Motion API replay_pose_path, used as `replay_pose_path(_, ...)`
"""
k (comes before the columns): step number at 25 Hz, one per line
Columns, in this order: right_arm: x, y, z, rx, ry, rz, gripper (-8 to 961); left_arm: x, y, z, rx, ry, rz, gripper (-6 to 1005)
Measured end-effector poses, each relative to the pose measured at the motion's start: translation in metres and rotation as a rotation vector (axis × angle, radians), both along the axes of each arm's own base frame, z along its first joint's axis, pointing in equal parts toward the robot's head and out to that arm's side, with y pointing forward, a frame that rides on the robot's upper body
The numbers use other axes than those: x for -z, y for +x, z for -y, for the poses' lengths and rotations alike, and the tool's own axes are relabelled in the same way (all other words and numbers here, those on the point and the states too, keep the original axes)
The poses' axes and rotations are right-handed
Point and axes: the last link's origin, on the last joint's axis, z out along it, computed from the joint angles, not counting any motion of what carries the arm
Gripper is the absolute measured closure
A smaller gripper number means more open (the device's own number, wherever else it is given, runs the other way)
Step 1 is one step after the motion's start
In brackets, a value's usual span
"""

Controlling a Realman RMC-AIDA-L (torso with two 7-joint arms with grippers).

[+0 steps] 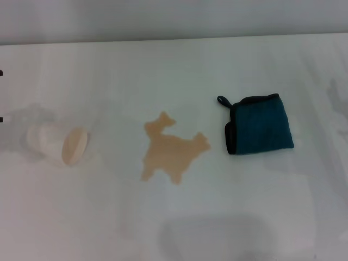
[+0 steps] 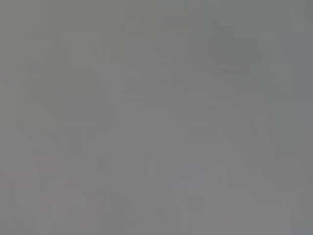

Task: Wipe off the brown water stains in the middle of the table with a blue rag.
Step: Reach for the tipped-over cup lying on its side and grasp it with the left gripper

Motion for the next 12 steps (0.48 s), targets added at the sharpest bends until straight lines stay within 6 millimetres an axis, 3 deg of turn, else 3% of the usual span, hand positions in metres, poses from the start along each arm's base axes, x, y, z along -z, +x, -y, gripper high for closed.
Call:
replay_pose_path(5, 0.003, 0.006, 0.001, 0.035, -0.022, -0.011, 125, 0.012, -0.002, -0.002, 0.107, -0.034, -0.043, 155)
replay_pose_path(12, 0.010, 0.010, 0.004, 0.068, -0.050, -0.027, 125, 0.048, -0.014, -0.006, 0.151, -0.123, -0.112, 158)
